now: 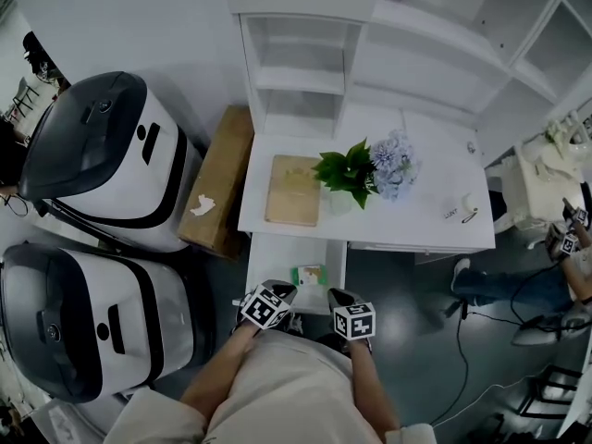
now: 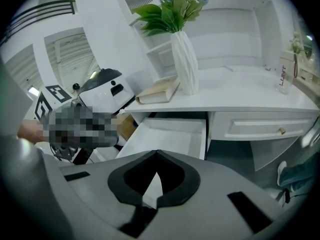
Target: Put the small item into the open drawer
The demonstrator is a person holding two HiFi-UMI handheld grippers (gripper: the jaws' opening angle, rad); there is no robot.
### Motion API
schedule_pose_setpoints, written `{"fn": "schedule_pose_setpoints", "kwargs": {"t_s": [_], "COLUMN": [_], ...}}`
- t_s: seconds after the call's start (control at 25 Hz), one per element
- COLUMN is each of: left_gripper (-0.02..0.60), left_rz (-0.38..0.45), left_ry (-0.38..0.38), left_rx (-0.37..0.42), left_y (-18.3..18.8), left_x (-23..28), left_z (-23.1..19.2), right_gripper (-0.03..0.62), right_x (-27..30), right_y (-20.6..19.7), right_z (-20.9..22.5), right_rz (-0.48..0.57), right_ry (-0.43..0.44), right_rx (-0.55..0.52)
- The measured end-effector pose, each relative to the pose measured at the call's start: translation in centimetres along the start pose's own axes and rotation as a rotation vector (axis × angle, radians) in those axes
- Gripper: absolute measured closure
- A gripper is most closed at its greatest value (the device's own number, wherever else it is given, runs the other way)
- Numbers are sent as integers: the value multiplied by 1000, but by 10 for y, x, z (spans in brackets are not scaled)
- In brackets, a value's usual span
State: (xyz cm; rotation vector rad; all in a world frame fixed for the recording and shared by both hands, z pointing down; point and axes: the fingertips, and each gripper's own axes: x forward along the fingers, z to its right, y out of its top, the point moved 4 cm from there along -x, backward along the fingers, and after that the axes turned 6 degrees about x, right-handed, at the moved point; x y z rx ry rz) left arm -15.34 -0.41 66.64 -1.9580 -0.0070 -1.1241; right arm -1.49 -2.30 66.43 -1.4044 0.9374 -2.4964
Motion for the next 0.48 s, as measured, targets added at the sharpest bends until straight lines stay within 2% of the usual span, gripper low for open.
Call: {"fn": "schedule_pose_setpoints", "kwargs": {"t_s": [0.48], "left_gripper": [565], "left_rz": [25], "left_ry": [1], "left_rx": [-11], "left_y": [-1], "left_x": [0], "left_z": [1], "right_gripper": [569], "right_x": [-3], "right_y": [-3], "right_z": [-4], "right_rz": [7], "right_ry": [14], "right_rx": [-8]}}
